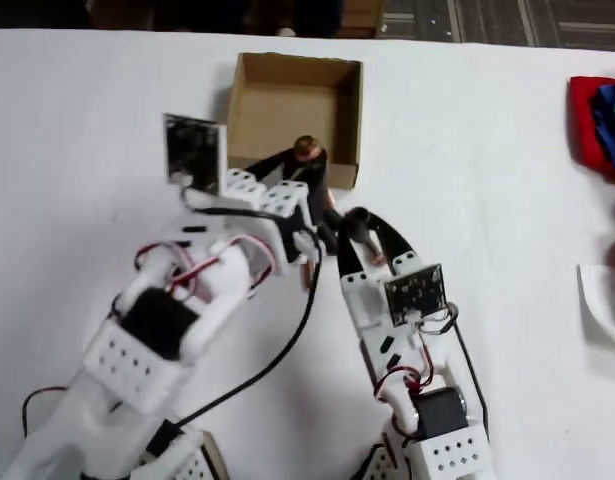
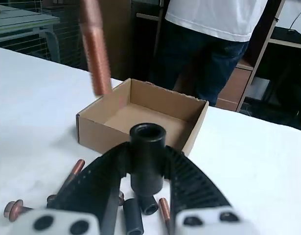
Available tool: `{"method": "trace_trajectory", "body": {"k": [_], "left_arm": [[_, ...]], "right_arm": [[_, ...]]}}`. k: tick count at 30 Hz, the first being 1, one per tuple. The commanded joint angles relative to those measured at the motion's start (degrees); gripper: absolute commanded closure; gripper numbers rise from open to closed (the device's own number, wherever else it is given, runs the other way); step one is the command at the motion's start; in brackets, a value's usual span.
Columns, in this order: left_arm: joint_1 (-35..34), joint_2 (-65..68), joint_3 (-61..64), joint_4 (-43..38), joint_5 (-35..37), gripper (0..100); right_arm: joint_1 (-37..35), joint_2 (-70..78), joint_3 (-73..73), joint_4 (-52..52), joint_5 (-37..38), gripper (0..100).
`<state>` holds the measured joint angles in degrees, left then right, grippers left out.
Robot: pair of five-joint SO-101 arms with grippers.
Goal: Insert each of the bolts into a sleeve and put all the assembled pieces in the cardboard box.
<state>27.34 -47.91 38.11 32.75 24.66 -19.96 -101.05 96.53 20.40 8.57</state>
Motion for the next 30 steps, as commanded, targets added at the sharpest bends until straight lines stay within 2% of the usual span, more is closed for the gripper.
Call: {"method": "trace_trajectory", "body": {"k": [1, 6, 14, 22, 30], "left_arm": [[4.4, 1.8, -6.4, -1.5, 0.3, 97], [6.9, 5.5, -6.9, -1.5, 0.0, 97], [6.4, 9.2, -7.0, -1.9, -0.3, 97], [4.1, 9.2, -12.8, -2.3, -0.3, 97], [4.0, 9.4, -8.6, -2.4, -0.3, 97]], "right_arm": [[0.0, -1.1, 0.4, 0.3, -0.5, 97.6], [0.2, -1.1, 0.4, 0.3, -0.5, 97.6], [0.2, -1.5, 0.4, 0.3, -0.5, 97.6], [0.2, -1.2, 0.4, 0.3, -0.5, 97.6], [0.3, -1.5, 0.4, 0.3, -0.5, 97.6]]}}
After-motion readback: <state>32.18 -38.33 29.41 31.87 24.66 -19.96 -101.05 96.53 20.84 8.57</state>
